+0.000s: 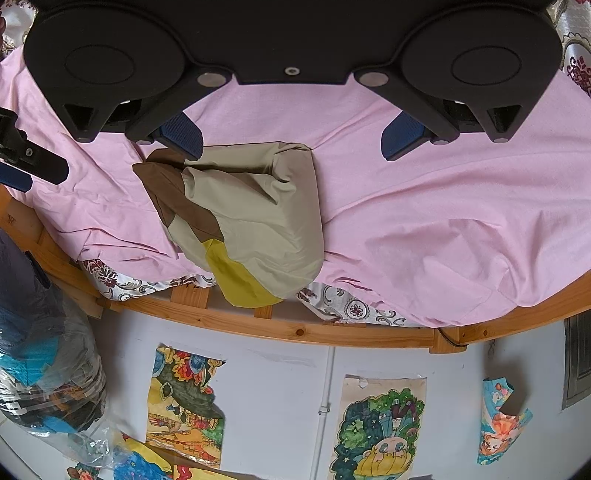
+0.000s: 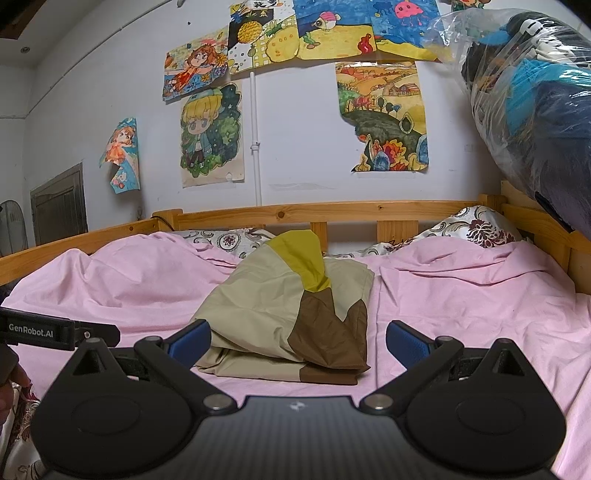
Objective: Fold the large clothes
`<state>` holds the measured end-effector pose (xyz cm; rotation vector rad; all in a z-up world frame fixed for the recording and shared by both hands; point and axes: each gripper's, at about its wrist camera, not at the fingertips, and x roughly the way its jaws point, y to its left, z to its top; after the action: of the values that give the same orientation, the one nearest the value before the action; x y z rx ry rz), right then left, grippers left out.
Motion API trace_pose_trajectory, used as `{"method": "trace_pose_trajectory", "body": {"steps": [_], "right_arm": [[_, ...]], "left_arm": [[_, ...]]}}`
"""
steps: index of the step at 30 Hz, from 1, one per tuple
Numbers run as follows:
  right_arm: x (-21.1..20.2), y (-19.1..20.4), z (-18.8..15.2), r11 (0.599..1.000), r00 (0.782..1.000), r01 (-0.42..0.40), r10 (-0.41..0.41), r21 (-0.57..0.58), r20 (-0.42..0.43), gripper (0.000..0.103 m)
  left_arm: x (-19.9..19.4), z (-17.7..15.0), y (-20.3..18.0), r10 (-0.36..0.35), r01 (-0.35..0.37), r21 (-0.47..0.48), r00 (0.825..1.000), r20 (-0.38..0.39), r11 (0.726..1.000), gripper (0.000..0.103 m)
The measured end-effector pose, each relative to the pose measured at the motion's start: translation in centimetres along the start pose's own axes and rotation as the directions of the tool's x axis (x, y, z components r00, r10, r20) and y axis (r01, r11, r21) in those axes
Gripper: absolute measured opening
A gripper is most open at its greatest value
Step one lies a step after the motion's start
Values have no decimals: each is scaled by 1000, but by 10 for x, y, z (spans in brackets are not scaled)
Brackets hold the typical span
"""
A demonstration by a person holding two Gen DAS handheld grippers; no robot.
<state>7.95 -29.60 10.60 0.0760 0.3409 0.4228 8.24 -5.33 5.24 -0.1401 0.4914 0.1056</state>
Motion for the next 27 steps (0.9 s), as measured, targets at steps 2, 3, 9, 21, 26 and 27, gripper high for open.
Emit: {"method": "trace_pose_trajectory", "body": {"steps": [2,3,9,21,26,27], "right_arm": [[0,0,0,1000,1000,1,-1,1,0,103],[0,0,0,1000,1000,1,-1,1,0,103],[0,0,0,1000,1000,0,0,0,1,103],[0,0,0,1000,1000,1,-1,0,2,103],[0,0,0,1000,1000,0,0,1,1,103],[0,0,0,1000,1000,0,0,1,1,103]], "left_arm": [[0,0,0,1,-1,0,1000,1,1000,102],[0,0,0,1,-1,0,1000,0,1000,102],[0,0,-1,0,0,-1,1000,-1,1000,102],[0,0,-1,0,0,-1,1000,-2,1000,102],[-2,1,-5,-5,5,27,1000,-10,1000,102],[-1,2,-7,2,-2,41,1000,-20,999,102]]}}
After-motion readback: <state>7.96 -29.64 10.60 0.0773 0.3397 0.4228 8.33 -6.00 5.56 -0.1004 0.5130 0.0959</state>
